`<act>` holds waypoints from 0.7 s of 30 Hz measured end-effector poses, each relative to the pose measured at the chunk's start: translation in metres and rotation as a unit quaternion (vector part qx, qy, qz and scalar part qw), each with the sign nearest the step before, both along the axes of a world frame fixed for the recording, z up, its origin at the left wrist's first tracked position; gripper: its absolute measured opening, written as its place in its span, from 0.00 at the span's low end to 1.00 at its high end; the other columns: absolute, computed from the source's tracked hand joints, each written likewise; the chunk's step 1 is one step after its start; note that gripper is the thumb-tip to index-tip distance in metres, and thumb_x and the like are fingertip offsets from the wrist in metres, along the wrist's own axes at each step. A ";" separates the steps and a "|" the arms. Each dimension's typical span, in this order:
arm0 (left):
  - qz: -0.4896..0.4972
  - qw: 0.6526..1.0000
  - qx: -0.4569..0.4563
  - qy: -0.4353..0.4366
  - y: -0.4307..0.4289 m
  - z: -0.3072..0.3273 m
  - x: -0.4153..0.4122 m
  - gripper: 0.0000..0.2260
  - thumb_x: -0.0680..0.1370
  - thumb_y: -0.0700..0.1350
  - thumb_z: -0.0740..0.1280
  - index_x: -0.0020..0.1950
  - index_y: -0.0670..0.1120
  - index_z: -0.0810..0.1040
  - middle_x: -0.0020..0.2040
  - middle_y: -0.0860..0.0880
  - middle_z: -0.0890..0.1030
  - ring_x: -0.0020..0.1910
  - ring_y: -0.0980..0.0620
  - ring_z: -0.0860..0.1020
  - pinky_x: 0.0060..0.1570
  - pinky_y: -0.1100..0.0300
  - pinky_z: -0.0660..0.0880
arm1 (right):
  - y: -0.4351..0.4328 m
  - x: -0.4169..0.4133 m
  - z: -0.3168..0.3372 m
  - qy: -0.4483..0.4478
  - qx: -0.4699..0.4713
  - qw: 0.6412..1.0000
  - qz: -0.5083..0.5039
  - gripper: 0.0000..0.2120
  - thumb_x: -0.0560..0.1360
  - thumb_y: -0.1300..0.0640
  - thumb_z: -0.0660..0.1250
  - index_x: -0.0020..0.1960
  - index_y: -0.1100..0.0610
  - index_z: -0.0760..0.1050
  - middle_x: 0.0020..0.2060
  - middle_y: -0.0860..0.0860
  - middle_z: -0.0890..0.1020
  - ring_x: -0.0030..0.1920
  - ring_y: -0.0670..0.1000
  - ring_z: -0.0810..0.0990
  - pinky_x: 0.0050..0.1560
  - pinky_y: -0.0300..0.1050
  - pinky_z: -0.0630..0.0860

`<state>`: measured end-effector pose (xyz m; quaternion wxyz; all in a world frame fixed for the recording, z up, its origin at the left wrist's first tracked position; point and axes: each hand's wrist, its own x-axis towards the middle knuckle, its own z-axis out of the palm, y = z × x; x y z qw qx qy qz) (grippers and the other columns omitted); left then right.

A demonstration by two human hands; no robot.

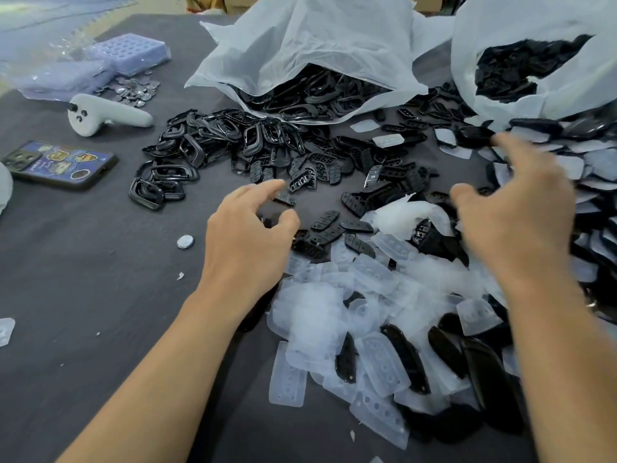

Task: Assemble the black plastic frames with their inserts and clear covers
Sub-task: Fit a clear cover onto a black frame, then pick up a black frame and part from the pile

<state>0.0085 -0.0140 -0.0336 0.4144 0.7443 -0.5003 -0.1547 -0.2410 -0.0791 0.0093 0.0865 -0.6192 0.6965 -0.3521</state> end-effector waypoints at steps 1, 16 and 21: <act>0.004 1.000 0.006 -0.017 -0.003 -0.001 0.001 0.19 0.78 0.51 0.69 0.69 0.61 0.79 0.70 0.57 0.78 0.65 0.57 0.76 0.63 0.64 0.66 | 0.004 0.011 -0.003 0.002 0.006 0.999 0.042 0.28 0.75 0.56 0.76 0.73 0.53 0.73 0.67 0.54 0.78 0.69 0.57 0.74 0.72 0.52 0.68; -0.074 0.969 0.130 -0.196 -0.102 -0.003 0.062 0.32 0.79 0.54 0.66 0.83 0.58 0.62 0.86 0.48 0.56 0.84 0.47 0.52 0.82 0.45 0.49 | 0.019 0.076 -0.041 0.147 0.052 0.945 0.287 0.22 0.75 0.65 0.66 0.68 0.53 0.78 0.60 0.48 0.81 0.68 0.51 0.73 0.80 0.47 0.43; -0.014 0.977 0.010 -0.214 -0.097 -0.007 0.060 0.19 0.78 0.47 0.70 0.68 0.58 0.82 0.66 0.50 0.84 0.63 0.42 0.80 0.66 0.51 0.70 | 0.019 0.078 -0.037 0.076 0.053 0.954 0.285 0.23 0.70 0.72 0.69 0.57 0.51 0.85 0.39 0.46 0.84 0.49 0.49 0.79 0.74 0.28 0.45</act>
